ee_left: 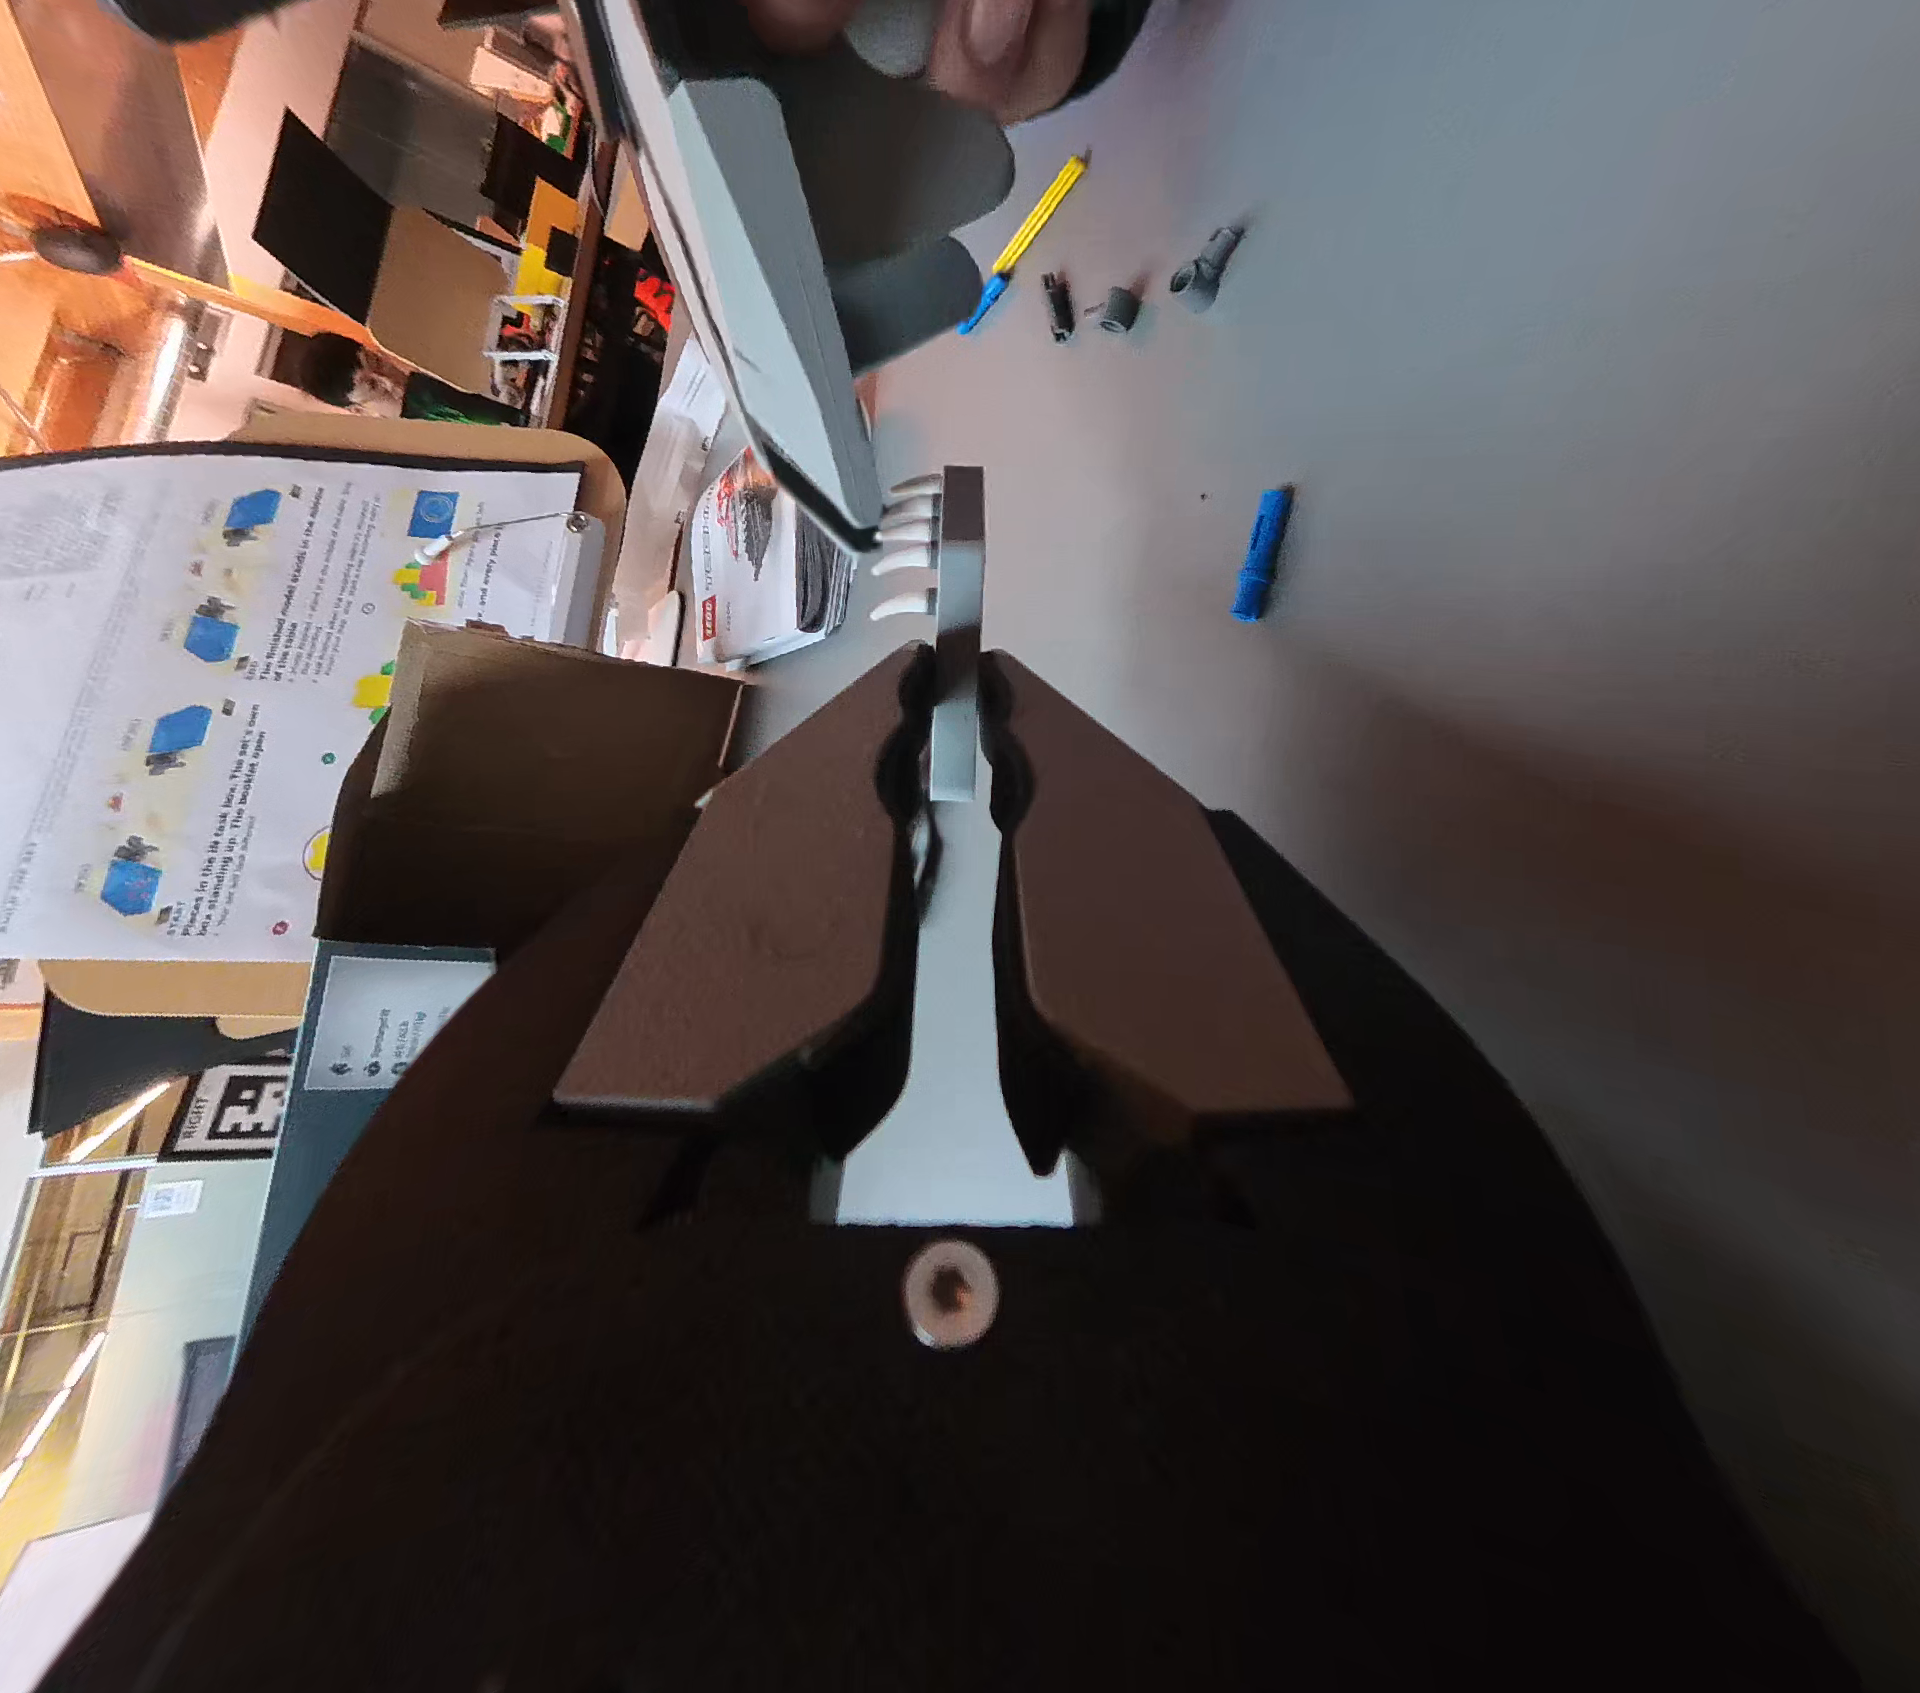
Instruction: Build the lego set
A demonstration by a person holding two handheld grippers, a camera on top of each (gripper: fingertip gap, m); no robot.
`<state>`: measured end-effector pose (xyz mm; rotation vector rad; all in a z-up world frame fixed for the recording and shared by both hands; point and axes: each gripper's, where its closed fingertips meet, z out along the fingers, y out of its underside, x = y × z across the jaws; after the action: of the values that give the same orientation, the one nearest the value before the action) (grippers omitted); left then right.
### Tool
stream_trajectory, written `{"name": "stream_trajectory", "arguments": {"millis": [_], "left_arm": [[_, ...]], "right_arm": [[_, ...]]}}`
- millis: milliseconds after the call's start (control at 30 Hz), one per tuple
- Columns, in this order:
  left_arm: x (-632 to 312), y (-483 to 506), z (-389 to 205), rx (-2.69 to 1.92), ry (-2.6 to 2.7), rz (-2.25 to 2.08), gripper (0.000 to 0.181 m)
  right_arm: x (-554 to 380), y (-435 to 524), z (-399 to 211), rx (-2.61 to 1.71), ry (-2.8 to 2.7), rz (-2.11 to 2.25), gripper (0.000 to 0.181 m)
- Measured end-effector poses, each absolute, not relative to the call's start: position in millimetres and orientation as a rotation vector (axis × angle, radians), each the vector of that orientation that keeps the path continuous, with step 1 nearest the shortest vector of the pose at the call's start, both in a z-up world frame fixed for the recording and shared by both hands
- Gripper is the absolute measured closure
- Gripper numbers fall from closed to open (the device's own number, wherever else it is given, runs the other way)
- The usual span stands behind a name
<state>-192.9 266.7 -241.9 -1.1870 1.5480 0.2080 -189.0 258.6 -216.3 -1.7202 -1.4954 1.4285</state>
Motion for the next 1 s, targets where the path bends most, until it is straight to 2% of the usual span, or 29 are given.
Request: {"name": "stream_trajectory", "arguments": {"millis": [133,367,500,567,633,767,900,967,1000], "left_arm": [[-194.4,266.7,-239.5,-1.172,1.543,0.220,0.176],[-196.5,268.5,-248.9,-1.198,1.578,0.245,0.175],[-204.5,274.7,-253.3,-1.282,1.559,0.265,0.175],[-196.9,258.7,-276.6,-1.285,1.706,0.192,0.174],[-194.1,261.7,-273.0,-1.222,1.695,0.331,0.174],[-205.3,280.3,-248.9,-1.293,1.517,0.283,0.175],[-200.8,278.2,-246.9,-1.247,1.520,0.300,0.177],[-202.2,279.6,-245.5,-1.247,1.509,0.293,0.176],[-201.3,278.4,-245.0,-1.249,1.505,0.264,0.175]], "right_arm": [[-194.5,255.1,-220.8,-1.710,-1.566,1.476,0.176],[-196.9,256.5,-234.1,-1.727,-1.747,1.309,0.181],[-209.9,273.0,-230.9,-1.797,-1.487,1.439,0.181],[-205.0,299.4,-199.2,-1.718,-1.179,1.604,0.181],[-186.5,324.2,-170.1,-1.630,-1.040,1.594,0.181],[-187.3,303.6,-186.5,-1.691,-1.217,1.566,0.181],[-200.6,271.7,-218.1,-1.720,-1.496,1.475,0.164],[-201.8,265.0,-224.5,-1.707,-1.582,1.432,0.169],[-202.5,266.9,-225.1,-1.699,-1.577,1.415,0.179]]}}
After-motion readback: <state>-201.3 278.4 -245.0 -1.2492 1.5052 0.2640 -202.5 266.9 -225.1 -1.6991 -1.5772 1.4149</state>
